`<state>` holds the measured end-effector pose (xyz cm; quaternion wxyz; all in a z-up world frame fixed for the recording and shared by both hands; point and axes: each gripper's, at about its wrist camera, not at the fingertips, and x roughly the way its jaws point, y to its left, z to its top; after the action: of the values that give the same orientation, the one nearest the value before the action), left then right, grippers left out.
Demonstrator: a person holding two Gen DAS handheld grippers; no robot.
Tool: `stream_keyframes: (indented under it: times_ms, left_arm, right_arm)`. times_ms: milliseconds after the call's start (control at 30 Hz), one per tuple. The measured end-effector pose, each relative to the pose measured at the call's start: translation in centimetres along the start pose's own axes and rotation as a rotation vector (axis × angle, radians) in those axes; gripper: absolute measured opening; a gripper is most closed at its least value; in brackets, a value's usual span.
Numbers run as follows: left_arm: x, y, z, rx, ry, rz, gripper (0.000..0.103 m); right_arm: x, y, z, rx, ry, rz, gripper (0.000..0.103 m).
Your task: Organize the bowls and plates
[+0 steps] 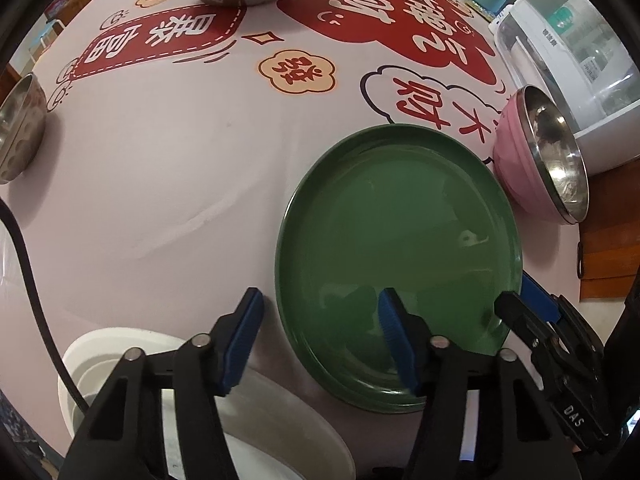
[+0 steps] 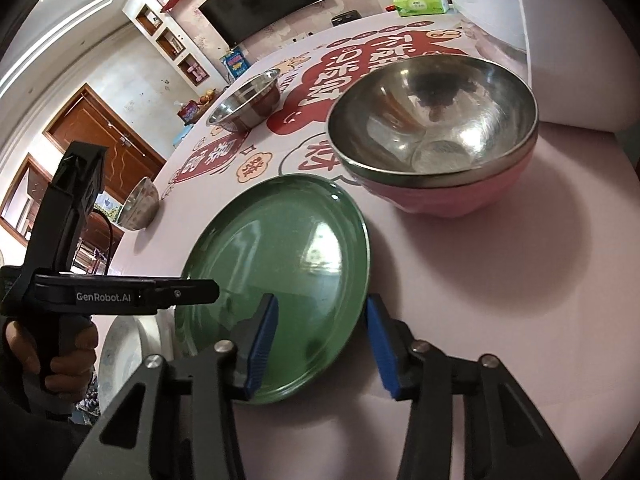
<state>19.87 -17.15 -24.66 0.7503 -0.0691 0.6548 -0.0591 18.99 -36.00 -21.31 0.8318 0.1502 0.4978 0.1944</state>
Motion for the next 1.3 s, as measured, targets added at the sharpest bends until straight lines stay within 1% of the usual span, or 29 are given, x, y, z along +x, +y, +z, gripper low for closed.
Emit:
stream_keyframes:
  times_ms: [133, 167, 200, 233, 333, 400, 500, 667, 733, 933, 1300]
  left_arm:
    - [0.1, -0.3, 0.2, 0.015, -0.007, 0.005, 0.05]
    - [0.1, -0.3, 0.3, 0.018, -0.009, 0.009, 0.049]
    - [0.1, -0.4, 0.3, 0.021, -0.013, 0.013, 0.047]
    - [0.0, -0.4, 0.4, 0.021, -0.016, 0.013, 0.043]
    - [0.0, -0.3, 0.5, 0.013, -0.024, 0.012, 0.041]
    - [0.0, -0.3, 0.5, 0.01, -0.026, 0.014, 0.04]
    - [0.0, -0.3, 0.6, 0.006, -0.03, 0.014, 0.04]
    - [-0.3, -0.1, 0.3, 0.009, -0.036, 0.027, 0.037]
    - [-0.4, 0.1, 0.2, -0.001, -0.038, 0.022, 0.033]
    - [-0.7, 0.9, -0.2, -0.039, -0.036, 0.006, 0.027]
    - [-2.4, 0.6, -1.1, -0.031, -0.073, -0.022, 0.024]
  right_arm:
    - [0.3, -0.5, 0.0, 0.015, 0.005, -0.002, 0.035]
    - [0.4, -0.7, 0.1, 0.02, 0.008, -0.003, 0.031]
    - [0.4, -0.7, 0.1, 0.022, 0.005, -0.005, 0.028]
    - [0.5, -0.8, 0.1, 0.023, 0.004, -0.006, 0.027]
    - [0.5, -0.9, 0.1, 0.028, 0.004, -0.006, 0.025]
    - [0.4, -1.1, 0.0, 0.036, 0.003, -0.011, 0.019]
    - [0.4, -1.4, 0.0, 0.046, 0.004, -0.012, 0.016]
    - [0.3, -1.5, 0.0, 0.049, 0.008, -0.016, 0.015]
    - [0.3, -1.5, 0.0, 0.048, 0.011, -0.019, 0.015]
    - [0.0, -1.5, -0.1, 0.054, 0.022, -0.024, 0.015]
    - [-1.5, -1.2, -0.1, 0.049, -0.019, -0.036, 0.015]
